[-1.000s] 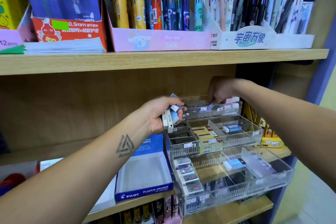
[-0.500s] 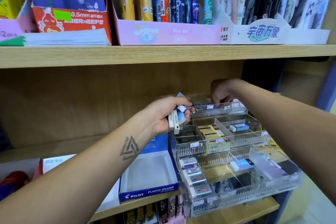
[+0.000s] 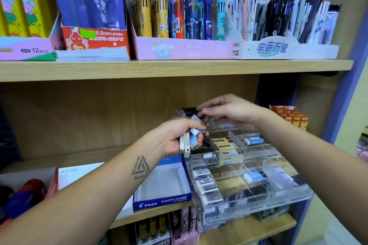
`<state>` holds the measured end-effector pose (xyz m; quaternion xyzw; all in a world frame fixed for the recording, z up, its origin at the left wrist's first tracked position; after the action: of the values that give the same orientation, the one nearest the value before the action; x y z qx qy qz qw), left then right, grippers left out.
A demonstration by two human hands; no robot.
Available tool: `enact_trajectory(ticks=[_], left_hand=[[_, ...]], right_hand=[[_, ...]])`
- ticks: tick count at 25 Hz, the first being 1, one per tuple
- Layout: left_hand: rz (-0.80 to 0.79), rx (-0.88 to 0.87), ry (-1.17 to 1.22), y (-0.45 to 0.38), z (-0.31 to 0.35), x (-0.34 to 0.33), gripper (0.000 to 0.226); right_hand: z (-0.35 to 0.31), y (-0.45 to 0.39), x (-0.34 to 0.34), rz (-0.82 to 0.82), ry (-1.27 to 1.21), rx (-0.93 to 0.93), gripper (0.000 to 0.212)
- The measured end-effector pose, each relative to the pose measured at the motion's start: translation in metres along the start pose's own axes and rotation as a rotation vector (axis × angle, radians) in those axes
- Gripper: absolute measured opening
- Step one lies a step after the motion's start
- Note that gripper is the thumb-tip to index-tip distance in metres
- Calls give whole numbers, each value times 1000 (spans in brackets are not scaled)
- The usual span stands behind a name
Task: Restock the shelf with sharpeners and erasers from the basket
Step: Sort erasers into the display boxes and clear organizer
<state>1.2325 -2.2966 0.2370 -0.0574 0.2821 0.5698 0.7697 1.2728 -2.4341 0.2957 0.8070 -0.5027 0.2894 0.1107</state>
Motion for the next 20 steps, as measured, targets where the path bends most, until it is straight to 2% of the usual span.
enact_trajectory(ticks=[2,4,7,9,13,14,16,18,20], left_hand=[[-1,22,-28,6,-4,0,7],[-4,36,-50,10,-7,1,10],[-28,34,-77,15,-8,4,19],[-29,18,-53,17,-7,8,26],[-27,-21,72,16,-4,7,25],[-13,-36,93,14,-2,4,24],[4,-58,102,8,4,-3,22],[10,-49,118,3,12,-13,18],[40,-53,180,-1,21,-18,15]], right_hand=[[-8,12,-18,-69,33,61,31],[-6,15,-24,-21,74,82,24],[1,19,-21,43,-88,30,15],[8,22,-13,94,-165,-8,17],[13,31,-1,132,-143,-17,23],[10,33,1,125,-115,-4,26],[1,33,8,154,90,53,31],[-6,28,18,234,279,69,32],[1,14,39,341,338,6,32]])
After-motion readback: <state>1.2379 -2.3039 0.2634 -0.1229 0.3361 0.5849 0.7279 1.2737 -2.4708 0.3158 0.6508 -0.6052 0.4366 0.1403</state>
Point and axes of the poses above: each hand's wrist, its own y-axis away from the middle knuckle, its own x-axis out of the back of the hand, z = x × y, the point moved 6 cm from there along -y, towards the middle knuckle, and after that the axes turned 12 degrees about y, right-handed, at the moved point
